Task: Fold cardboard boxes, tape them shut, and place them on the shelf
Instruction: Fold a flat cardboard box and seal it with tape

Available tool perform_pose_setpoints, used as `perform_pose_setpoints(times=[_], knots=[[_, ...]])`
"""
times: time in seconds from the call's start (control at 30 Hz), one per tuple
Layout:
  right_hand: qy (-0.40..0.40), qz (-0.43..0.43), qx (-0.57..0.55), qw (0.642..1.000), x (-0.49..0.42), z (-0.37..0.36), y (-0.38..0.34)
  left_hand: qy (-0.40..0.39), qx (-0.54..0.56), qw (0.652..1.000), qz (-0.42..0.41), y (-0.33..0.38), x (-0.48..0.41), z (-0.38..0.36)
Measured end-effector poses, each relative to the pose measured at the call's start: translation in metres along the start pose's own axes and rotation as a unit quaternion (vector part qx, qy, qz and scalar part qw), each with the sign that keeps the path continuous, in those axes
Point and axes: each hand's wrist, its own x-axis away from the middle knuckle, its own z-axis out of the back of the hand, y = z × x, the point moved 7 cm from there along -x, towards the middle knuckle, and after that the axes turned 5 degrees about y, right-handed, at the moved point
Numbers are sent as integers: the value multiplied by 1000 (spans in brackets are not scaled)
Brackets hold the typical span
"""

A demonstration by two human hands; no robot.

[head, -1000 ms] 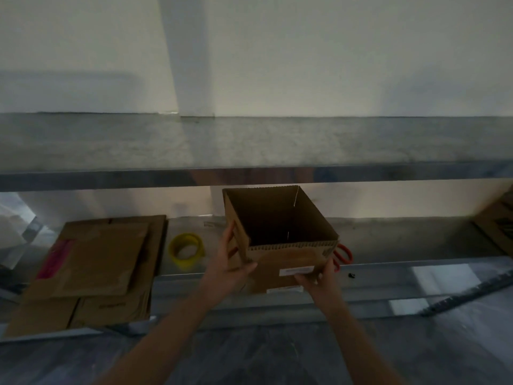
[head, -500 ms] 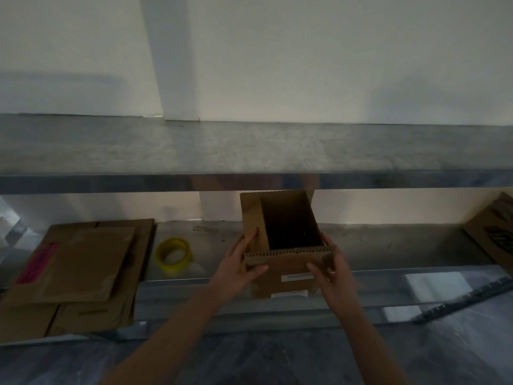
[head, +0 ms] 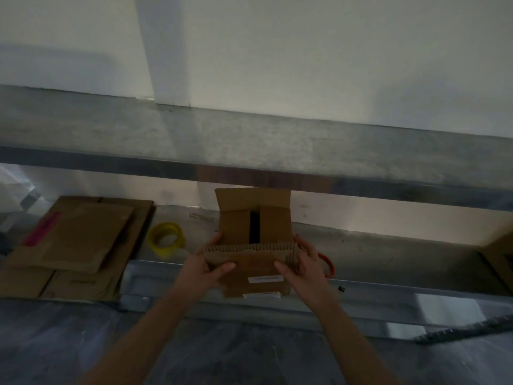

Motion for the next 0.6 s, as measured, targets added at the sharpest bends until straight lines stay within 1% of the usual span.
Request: perform_pose_setpoints(times=[0.1, 0.2, 0.27, 0.33, 0.4, 0.53, 0.6], knots=[[-15, -6, -6, 1000, 1, -18, 10, -4, -27, 1000, 13, -12, 2, 8], [-31, -37, 2, 999, 5, -40, 24, -7, -69, 997, 19, -22, 0, 14], [-18, -59, -12, 998, 7, -43, 29, -12, -64, 997, 30, -26, -2, 13], [8, -68, -23, 997, 6, -36, 31, -28, -88, 996, 16, -23, -4, 8], [6, -74, -29, 997, 7, -32, 37, -51, -103, 993, 7, -21, -6, -2], [6, -103, -63, 993, 2, -28, 56, -46, -51, 997, 45, -26, -13, -9], [13, -107, -66, 992, -2, -27, 55, -48, -1, 997, 68, -35, -16, -6]])
